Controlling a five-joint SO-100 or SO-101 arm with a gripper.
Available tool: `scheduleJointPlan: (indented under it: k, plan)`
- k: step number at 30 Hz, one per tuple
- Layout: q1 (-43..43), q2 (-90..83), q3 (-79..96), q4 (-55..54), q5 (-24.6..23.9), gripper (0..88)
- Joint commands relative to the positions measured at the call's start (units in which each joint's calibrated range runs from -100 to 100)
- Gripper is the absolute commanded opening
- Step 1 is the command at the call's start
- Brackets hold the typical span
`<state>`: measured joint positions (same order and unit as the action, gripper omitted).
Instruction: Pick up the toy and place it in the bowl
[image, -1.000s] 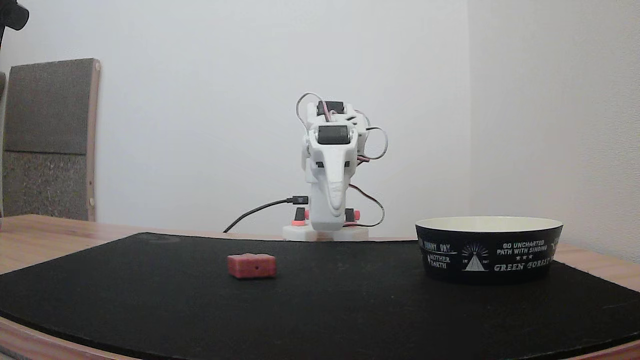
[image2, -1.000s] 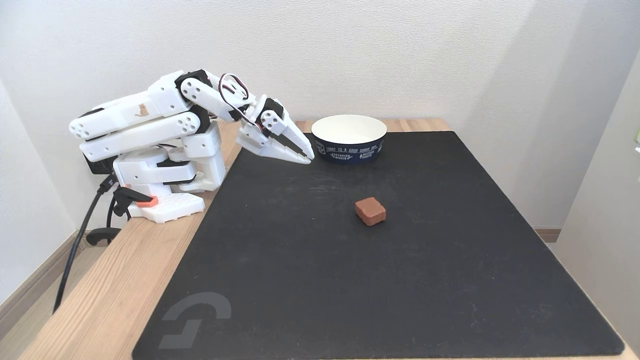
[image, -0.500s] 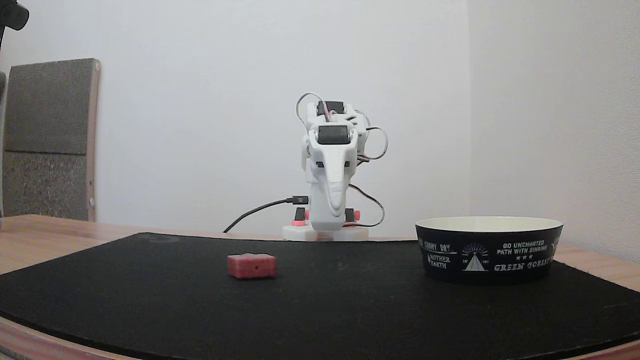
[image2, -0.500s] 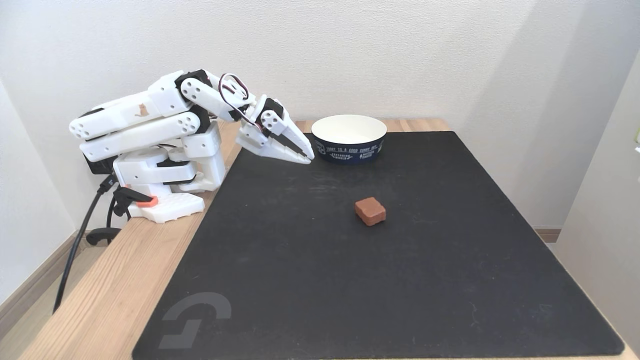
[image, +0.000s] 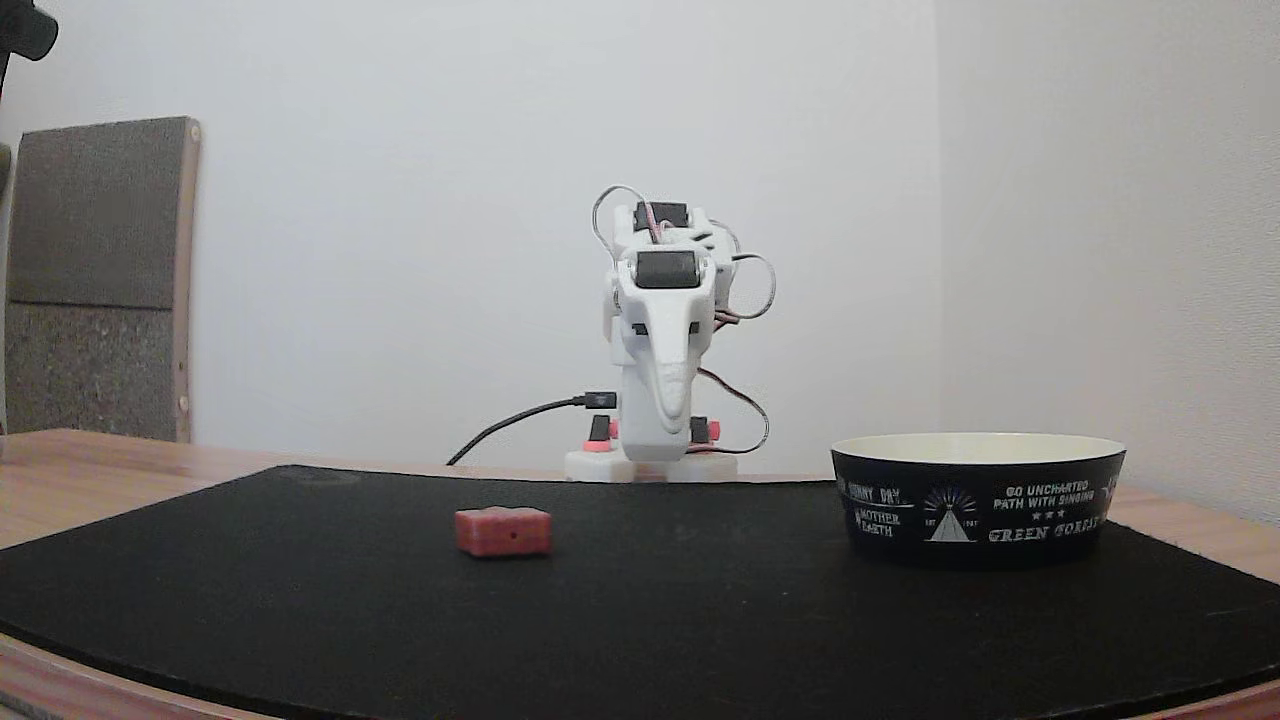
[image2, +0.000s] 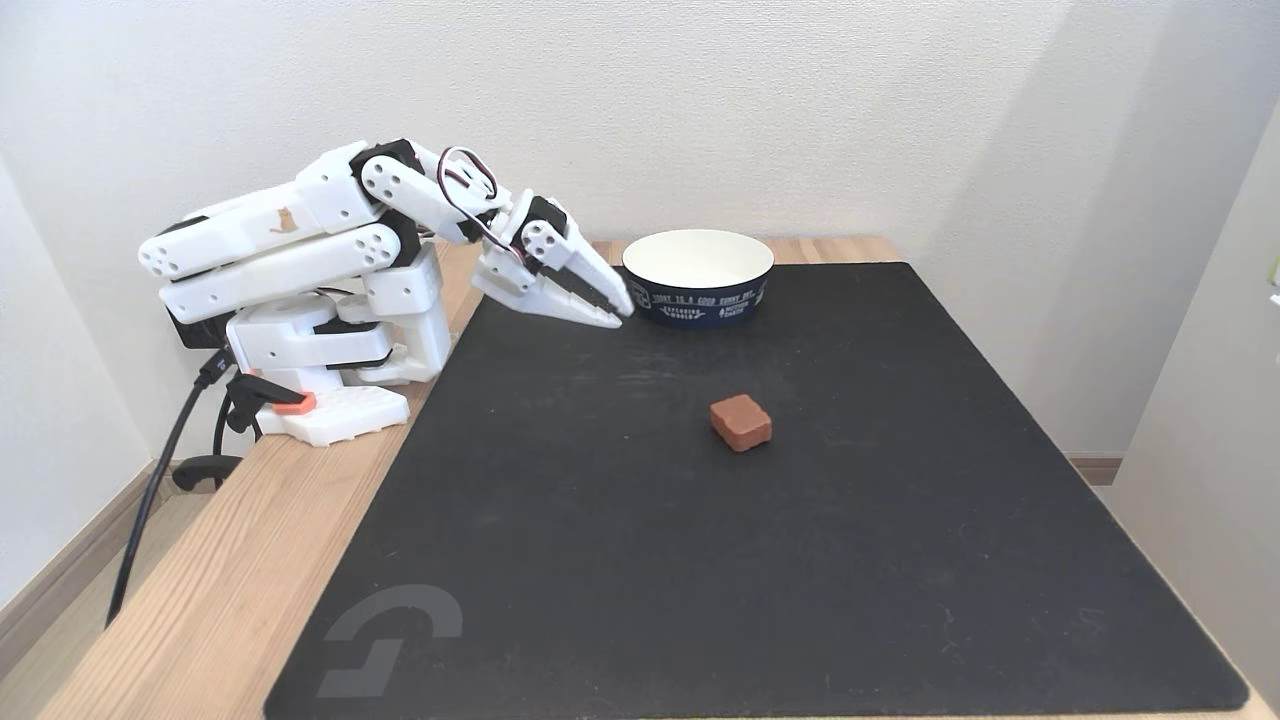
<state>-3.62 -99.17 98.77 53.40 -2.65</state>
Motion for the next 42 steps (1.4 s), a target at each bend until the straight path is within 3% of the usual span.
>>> scheduleJointPlan:
  k: [1,5,13,16,23,27,28,33,42]
  plan:
    - [-0.1,-0.5,0.7,0.3,0.1,25.2]
    - [0.0,-0.5,0.7,0.3,-0.1,32.3]
    - [1.2,0.3,0.1,-0.4,0.2,33.0]
    - [4.6,5.9,-4.0,-0.4,3.4,33.0]
    - [7.3,43.1,-35.8,0.3,8.7,33.0]
    - [15.3,66.7,-58.5,2.5,16.3,33.0]
    - [19.6,73.9,-66.9,3.2,20.2,33.0]
    - [25.6,90.5,-84.2,3.1,27.0,33.0]
    - [24.5,105.1,-89.2,2.7,27.2,33.0]
